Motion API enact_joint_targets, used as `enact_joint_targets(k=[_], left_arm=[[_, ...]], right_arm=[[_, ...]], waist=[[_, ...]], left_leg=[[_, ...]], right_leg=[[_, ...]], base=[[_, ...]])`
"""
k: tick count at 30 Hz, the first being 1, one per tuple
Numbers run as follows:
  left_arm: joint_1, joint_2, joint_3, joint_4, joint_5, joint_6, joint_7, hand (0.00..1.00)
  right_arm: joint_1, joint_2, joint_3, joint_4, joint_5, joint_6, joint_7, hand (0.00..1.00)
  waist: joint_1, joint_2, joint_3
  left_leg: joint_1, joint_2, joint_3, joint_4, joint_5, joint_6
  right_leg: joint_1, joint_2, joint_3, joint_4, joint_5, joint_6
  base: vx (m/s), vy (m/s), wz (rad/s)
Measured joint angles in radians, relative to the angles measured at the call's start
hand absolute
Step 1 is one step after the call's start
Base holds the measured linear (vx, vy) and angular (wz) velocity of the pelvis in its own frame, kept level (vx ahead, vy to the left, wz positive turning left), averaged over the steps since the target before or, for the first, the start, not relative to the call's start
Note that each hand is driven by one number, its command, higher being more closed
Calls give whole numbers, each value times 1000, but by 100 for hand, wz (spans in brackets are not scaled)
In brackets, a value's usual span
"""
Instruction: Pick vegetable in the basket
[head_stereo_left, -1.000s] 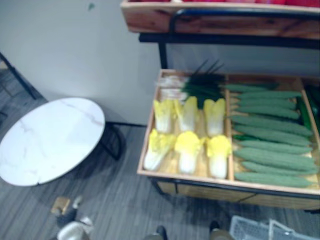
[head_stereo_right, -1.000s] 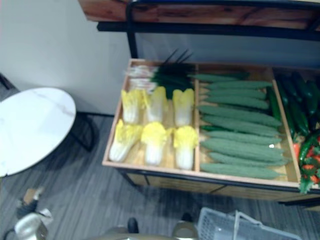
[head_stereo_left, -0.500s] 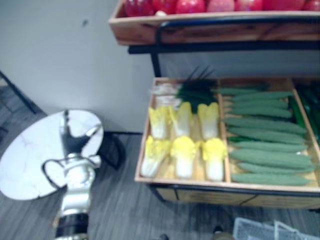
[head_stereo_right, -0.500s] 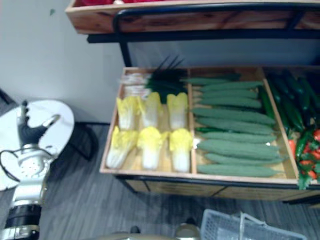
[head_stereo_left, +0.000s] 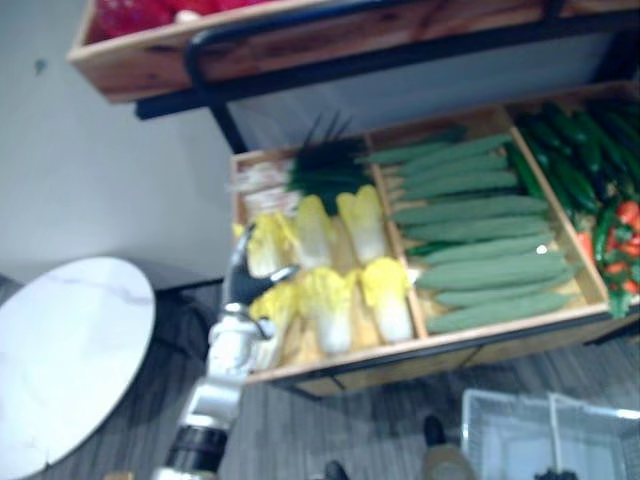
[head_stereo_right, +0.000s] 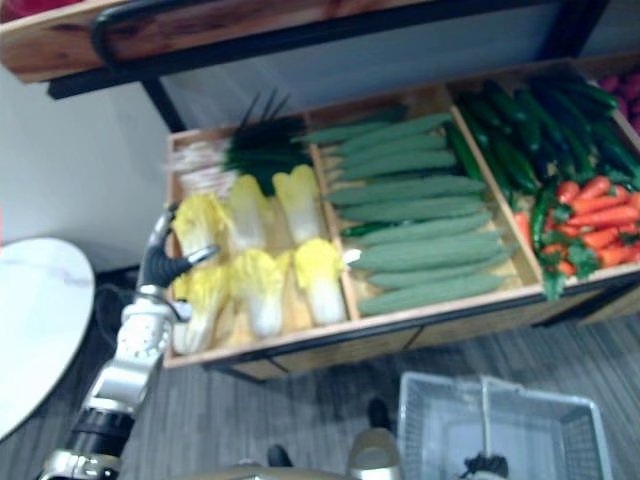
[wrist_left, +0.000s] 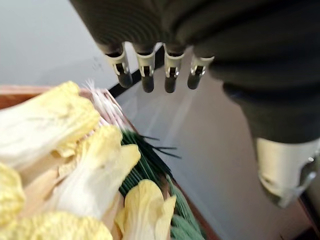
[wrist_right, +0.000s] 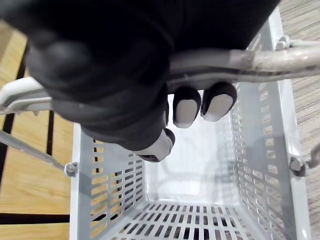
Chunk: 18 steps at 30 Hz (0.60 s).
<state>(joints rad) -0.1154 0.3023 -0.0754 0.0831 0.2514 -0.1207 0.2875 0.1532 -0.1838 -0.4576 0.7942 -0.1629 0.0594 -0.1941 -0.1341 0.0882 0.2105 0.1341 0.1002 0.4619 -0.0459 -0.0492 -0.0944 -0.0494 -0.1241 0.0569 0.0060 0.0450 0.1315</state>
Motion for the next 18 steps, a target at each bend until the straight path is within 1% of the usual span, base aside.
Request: enact_joint_targets(k=[2,4,5,6,8,12,14,15,16,18], left_arm=[[-9,-13,-2,-1,12,0,-14,0],[-10,-24,-3,-1,32,0,-18,0],[-13,-24,-10,-1,38,1,-19,0],[-15,-24,-18,-1,38,1,-19,0],[-21,-25,-26,-1,42,4,-18,0],[-45,-40,-35,3,79,23,-17,0],[-48,-48,-36,11,87,32,-15,0],[-50,-52,-35,18,99,42,-14,0],[-54,-61,-36,32,120,45,-13,0],[-68,-68,-36,52,125,48,-10,0]], right_arm=[[-5,-4,0,-55,-16,0,-2,100],[-19,-11,0,-113,-25,0,-8,100],[-33,-21,3,-146,-33,0,-10,100],[-41,-31,5,-170,-33,-1,-13,100],[-64,-53,6,-225,-35,-3,-19,100],[-72,-84,13,-277,-69,-4,-44,100],[-70,-83,21,-308,-75,-4,-47,100],[-72,-83,32,-318,-75,-4,-50,100],[-73,-81,36,-327,-76,-4,-50,100],[-73,-77,36,-345,-76,-4,-52,100]], waist=[[-4,-3,14],[-2,-9,25],[-3,-11,38],[-2,-12,39],[-3,-13,51],[-6,-15,94],[-9,-16,99],[-19,-17,108],[-20,-16,116],[-22,-15,128]], left_leg=[[-4,0,10,13,-9,2],[-13,0,26,27,-21,2],[-15,-1,33,38,-29,4],[-27,-1,41,47,-34,7],[-53,-3,50,65,-42,12],[-68,-5,48,93,-56,16],[-89,-6,49,113,-64,19],[-97,-6,47,123,-67,21],[-102,-5,47,126,-67,21],[-119,-5,46,139,-70,24]], right_leg=[[-4,-1,10,0,2,1],[-21,-1,30,7,3,3],[-27,-2,39,11,3,3],[-39,-4,47,15,3,4],[-65,-10,62,17,10,14],[-74,-17,63,29,11,15],[-90,-19,65,33,11,16],[-93,-21,65,34,12,17],[-100,-23,65,38,12,17],[-116,-24,65,47,12,17]], base=[[11,-3,-16],[-14,2,-23],[-25,4,-25],[-23,7,-22],[-13,0,-13],[0,0,0],[0,0,0],[0,0,0],[0,0,0],[0,0,0]])
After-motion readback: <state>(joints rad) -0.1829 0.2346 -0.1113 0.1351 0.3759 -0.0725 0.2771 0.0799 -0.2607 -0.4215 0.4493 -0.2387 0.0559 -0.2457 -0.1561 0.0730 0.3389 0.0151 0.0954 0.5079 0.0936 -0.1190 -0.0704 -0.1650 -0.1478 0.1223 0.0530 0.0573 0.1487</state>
